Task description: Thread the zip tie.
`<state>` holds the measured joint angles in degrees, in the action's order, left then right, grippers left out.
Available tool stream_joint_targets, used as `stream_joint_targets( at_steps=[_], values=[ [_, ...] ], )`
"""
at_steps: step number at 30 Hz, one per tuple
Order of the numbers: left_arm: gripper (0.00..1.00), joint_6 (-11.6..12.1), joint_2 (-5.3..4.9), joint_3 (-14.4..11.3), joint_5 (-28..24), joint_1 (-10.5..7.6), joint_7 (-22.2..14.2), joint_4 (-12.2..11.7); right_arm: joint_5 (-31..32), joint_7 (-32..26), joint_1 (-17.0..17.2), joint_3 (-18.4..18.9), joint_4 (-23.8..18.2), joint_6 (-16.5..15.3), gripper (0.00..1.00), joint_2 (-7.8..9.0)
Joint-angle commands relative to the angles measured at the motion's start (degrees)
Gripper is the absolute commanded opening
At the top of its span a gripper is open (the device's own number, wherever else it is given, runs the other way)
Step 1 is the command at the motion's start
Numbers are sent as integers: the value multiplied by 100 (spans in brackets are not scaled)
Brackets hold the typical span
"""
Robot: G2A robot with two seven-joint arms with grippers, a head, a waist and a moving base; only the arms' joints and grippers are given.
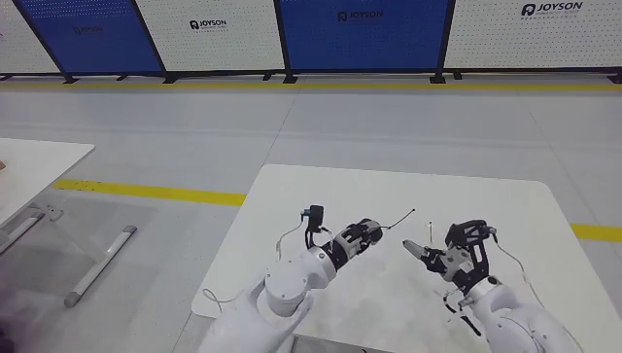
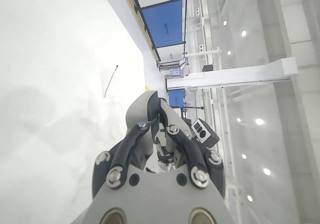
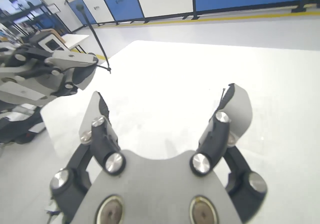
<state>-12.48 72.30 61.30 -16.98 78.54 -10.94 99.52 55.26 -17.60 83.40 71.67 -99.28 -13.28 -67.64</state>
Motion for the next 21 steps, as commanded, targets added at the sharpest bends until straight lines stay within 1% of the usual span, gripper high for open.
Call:
stream_joint_targets(
  at_steps=[1, 10, 11, 12, 14, 15, 17, 18, 19, 21],
  values=[
    [0, -2, 0, 2, -14, -5, -14, -5, 47, 34, 5, -10, 17, -7, 100, -1],
    [0, -16, 5, -22, -65, 1, -20, -35, 47, 34, 5, -10, 17, -7, 100, -1],
    [0, -27, 9, -34, -77, -14, -7, -53, 35, 53, 5, -29, 25, -76, 100, -2],
    [0, -37, 18, -51, -139, -21, 26, -80, 148, 116, -39, -26, 68, -202, 100, 6],
    [0, -59, 32, -75, -241, -36, 57, -104, 521, 343, -79, -29, 125, -178, 100, 13],
    [0, -66, 42, -92, -310, -41, 99, -123, 631, 410, -81, -105, 169, -294, 100, 11],
    [0, -69, 57, -136, -344, -65, 162, -151, 720, 535, -147, -114, 224, -408, 100, 13],
    [0, -55, 66, -157, -390, -74, 187, -165, 921, 597, -173, -123, 256, -398, 100, 17],
    [0, -5, 79, -180, -459, -87, 222, -176, 1178, 668, -206, -157, 294, -316, 100, 17],
    [0, 39, 86, -202, -496, -98, 200, -186, 1264, 696, -217, -185, 316, -290, 100, 14]
  ],
)
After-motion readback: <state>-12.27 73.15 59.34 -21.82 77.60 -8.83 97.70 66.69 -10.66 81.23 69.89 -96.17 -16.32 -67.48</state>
